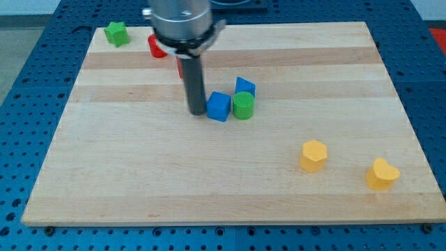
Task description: Point your arm at the green star
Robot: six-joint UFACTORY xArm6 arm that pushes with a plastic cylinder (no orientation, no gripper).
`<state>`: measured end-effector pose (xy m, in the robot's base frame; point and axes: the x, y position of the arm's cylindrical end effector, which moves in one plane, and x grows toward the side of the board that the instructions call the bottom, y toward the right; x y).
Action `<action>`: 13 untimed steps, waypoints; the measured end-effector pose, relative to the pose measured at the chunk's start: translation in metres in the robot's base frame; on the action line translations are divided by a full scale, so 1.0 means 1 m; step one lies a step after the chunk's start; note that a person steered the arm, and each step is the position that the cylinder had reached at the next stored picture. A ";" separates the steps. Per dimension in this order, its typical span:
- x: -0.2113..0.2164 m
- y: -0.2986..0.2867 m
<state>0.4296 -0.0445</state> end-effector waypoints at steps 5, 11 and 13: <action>-0.116 -0.260; -0.239 -0.250; -0.238 -0.181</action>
